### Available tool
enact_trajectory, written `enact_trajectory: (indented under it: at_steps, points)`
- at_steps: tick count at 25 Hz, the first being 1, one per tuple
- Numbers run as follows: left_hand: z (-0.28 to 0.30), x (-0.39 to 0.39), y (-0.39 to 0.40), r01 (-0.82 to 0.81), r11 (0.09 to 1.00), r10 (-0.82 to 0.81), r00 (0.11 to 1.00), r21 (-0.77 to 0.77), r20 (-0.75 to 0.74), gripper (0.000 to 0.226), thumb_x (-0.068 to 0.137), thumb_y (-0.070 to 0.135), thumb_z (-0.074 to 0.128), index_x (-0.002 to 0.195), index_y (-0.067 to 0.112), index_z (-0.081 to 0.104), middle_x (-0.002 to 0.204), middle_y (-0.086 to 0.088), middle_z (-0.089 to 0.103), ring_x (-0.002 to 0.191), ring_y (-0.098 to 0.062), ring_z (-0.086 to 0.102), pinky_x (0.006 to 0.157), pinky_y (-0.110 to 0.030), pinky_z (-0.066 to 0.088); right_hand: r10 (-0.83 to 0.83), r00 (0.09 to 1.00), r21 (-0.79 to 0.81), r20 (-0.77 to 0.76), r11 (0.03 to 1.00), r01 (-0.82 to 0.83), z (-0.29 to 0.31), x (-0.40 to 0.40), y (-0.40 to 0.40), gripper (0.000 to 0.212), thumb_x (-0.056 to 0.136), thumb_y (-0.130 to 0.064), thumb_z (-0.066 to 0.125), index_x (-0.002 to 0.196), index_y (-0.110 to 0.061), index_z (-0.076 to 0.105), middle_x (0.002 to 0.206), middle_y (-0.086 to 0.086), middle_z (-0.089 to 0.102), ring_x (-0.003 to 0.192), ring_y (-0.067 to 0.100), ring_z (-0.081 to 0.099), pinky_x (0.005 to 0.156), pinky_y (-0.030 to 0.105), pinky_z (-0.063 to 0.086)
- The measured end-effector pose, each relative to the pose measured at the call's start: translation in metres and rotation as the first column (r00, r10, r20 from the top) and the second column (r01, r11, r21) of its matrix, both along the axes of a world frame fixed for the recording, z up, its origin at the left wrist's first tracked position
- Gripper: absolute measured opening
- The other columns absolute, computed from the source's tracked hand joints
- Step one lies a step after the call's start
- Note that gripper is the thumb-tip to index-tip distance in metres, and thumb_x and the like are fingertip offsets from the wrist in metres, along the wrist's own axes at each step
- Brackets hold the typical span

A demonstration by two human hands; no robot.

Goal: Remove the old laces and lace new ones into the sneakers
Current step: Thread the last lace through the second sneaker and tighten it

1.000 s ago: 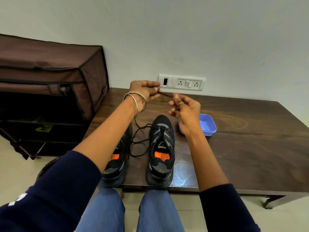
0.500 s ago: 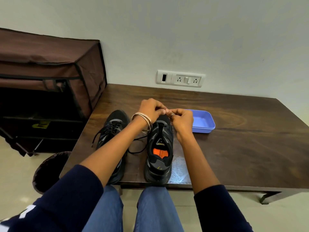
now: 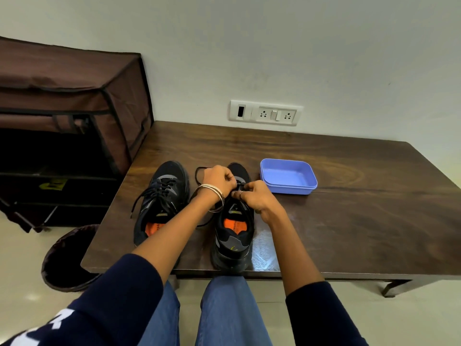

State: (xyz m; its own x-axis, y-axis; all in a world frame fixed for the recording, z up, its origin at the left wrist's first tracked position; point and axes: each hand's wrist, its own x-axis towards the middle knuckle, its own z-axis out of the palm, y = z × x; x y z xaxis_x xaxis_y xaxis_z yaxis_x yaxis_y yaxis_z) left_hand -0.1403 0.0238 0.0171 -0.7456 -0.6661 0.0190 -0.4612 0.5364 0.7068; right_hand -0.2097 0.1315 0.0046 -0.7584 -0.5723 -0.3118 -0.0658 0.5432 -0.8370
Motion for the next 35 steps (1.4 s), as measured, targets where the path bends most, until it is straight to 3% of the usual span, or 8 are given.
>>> enact_trajectory:
  at_steps: [4,11,16,19,22,26,31,35]
  points:
    - [-0.013,-0.011,0.006,-0.072,0.997,0.070,0.995,0.026,0.074,0.012,0.078,0.014,0.067,0.068,0.008,0.071,0.079,-0.012,0.071,0.082,-0.026,0.066,0.075,-0.030,0.053,0.149,0.988,0.243,-0.030,0.960,-0.137,-0.044,-0.023,-0.003,0.073,0.034,-0.055,0.074,0.100,-0.025,0.061,0.112,0.011,0.060,0.100,0.030,0.058,0.080,0.041,0.054]
    - [-0.025,-0.020,0.016,-0.214,0.973,0.203,0.972,0.089,0.116,0.034,0.076,0.010,0.062,0.045,0.014,0.049,0.053,-0.003,0.047,0.062,-0.025,0.052,0.058,-0.028,0.043,0.001,0.989,0.052,-0.151,0.999,0.007,-0.013,0.010,0.019,0.022,0.083,-0.012,0.049,0.088,0.004,0.064,0.093,0.025,0.065,0.080,0.031,0.059,0.074,0.047,0.051]
    - [-0.028,-0.018,0.022,-0.184,0.974,0.172,0.980,0.129,0.099,0.030,0.080,0.006,0.057,0.051,0.014,0.057,0.056,-0.003,0.047,0.059,-0.021,0.046,0.055,-0.027,0.039,0.070,0.986,0.061,-0.154,0.996,-0.061,-0.022,0.010,0.016,0.069,0.071,-0.031,0.038,0.139,-0.025,0.050,0.125,0.014,0.057,0.112,0.030,0.055,0.098,0.047,0.048]
    - [-0.037,-0.017,0.020,-0.166,0.972,0.159,0.986,0.168,0.052,0.033,0.080,0.004,0.055,0.049,0.016,0.051,0.055,-0.002,0.043,0.055,-0.018,0.040,0.050,-0.024,0.033,0.083,0.992,0.032,-0.096,0.996,-0.081,-0.021,0.010,0.019,0.074,0.071,-0.033,0.046,0.144,-0.025,0.043,0.131,0.012,0.052,0.116,0.029,0.055,0.100,0.045,0.048]
    - [-0.043,-0.019,0.020,-0.169,0.966,0.169,0.985,0.196,0.016,0.024,0.082,0.005,0.056,0.060,0.016,0.060,0.062,-0.005,0.046,0.061,-0.019,0.042,0.057,-0.028,0.037,0.087,0.996,-0.052,0.024,0.995,-0.085,-0.013,0.006,0.027,0.063,0.081,-0.009,0.059,0.143,-0.017,0.045,0.129,0.013,0.055,0.112,0.024,0.059,0.092,0.036,0.054]
    - [-0.044,-0.020,0.023,-0.218,0.946,0.223,0.975,0.239,0.008,0.022,0.088,0.012,0.058,0.068,0.013,0.068,0.067,-0.006,0.056,0.065,-0.020,0.048,0.061,-0.032,0.042,0.215,0.970,-0.073,0.111,0.975,-0.207,-0.001,-0.003,0.033,0.060,0.085,-0.001,0.060,0.143,-0.011,0.045,0.115,0.013,0.063,0.100,0.022,0.063,0.060,0.016,0.048]
    - [-0.047,-0.024,0.023,-0.252,0.920,0.258,0.966,0.300,0.022,0.031,0.087,0.012,0.059,0.056,0.017,0.061,0.064,-0.003,0.061,0.068,-0.023,0.055,0.065,-0.034,0.048,0.221,0.949,-0.124,0.226,0.973,-0.196,0.003,-0.005,0.037,0.060,0.087,-0.006,0.063,0.143,-0.016,0.043,0.116,0.009,0.065,0.099,0.015,0.064,0.075,0.031,0.052]
    - [-0.051,-0.023,0.020,-0.237,0.852,0.311,0.946,0.467,-0.088,0.015,0.087,0.013,0.065,0.075,0.014,0.073,0.081,-0.004,0.070,0.081,-0.021,0.064,0.082,-0.037,0.055,0.241,0.946,-0.131,0.219,0.967,-0.216,0.001,-0.007,0.038,0.054,0.089,-0.003,0.062,0.138,-0.018,0.046,0.099,0.001,0.066,0.085,0.008,0.064,0.056,0.015,0.049]
